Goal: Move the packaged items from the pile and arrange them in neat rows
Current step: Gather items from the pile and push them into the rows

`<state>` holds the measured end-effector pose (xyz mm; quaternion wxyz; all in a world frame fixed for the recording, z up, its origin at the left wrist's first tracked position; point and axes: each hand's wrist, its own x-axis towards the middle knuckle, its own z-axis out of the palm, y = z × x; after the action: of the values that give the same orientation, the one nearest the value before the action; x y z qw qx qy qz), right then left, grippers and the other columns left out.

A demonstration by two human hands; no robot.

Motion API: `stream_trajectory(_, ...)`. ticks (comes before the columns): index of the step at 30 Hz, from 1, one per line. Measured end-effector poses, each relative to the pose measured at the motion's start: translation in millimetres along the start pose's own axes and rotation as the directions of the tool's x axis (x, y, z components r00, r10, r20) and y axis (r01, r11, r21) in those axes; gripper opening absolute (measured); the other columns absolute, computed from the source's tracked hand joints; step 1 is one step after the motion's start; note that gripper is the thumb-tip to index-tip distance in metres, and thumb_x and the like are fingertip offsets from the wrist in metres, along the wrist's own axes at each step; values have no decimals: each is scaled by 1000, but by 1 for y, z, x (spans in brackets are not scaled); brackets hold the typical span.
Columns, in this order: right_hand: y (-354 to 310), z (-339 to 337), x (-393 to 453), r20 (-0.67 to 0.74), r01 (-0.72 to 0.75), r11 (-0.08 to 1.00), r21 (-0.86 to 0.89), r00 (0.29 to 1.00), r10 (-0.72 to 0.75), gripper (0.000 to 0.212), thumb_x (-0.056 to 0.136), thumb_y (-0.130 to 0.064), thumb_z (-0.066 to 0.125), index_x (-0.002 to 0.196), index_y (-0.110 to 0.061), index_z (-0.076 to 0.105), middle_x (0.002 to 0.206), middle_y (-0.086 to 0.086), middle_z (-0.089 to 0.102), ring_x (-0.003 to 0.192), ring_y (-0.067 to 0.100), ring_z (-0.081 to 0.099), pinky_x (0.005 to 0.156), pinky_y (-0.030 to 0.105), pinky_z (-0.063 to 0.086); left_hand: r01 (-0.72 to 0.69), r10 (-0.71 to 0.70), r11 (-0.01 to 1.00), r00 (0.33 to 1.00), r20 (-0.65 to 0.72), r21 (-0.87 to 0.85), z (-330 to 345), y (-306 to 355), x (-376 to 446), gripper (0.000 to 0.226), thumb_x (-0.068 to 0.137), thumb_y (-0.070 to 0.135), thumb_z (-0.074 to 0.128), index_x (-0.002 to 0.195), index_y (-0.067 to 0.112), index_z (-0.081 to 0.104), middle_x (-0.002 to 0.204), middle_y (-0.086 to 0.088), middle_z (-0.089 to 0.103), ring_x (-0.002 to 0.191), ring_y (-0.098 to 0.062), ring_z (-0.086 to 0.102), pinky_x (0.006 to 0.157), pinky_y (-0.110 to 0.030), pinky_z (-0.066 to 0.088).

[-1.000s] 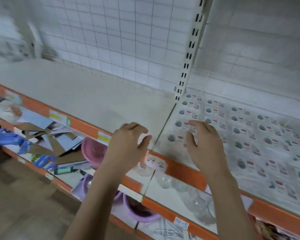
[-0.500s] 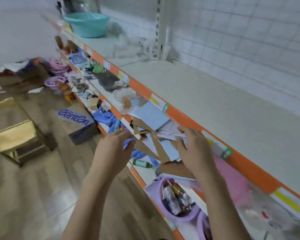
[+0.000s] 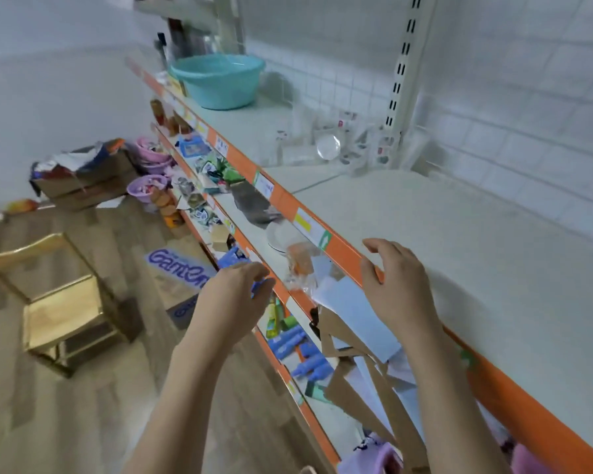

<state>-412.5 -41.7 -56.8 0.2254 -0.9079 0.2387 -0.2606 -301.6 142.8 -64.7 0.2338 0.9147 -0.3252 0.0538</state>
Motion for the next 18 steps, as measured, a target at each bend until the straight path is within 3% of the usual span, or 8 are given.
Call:
stream_trajectory(3, 0, 15, 41, -23, -14, 1000, 4, 1000, 14, 29, 89, -12, 53, 117, -6, 58, 114, 10, 63, 107, 27, 52, 87, 25, 33, -24, 23, 999, 999, -27, -22, -1, -9, 51, 25, 92, 29, 51, 109, 15, 64, 103, 0, 66, 87, -16, 60, 68, -25, 45)
stream_trajectory(9, 1, 42, 91, 3, -74, 997, -31, 997, 74, 32, 92, -16, 49, 123, -10, 54, 120, 6, 59, 113, 21, 48, 90, 26, 35, -38, 43, 997, 997, 62, -72, 17, -32, 113, 25, 92, 30, 51, 109, 16, 62, 103, 1, 64, 82, -14, 57, 69, -27, 47)
stream_trajectory(18, -20, 96, 194, -64, -161, 983, -92, 986, 156, 47, 89, -19, 55, 134, -11, 41, 132, 10, 43, 121, 26, 39, 96, 30, 33, -204, 207, 969, 978, 9, -140, 17, -76, 233, 20, 89, 25, 56, 104, 15, 66, 98, 0, 66, 88, -18, 60, 70, -28, 46)
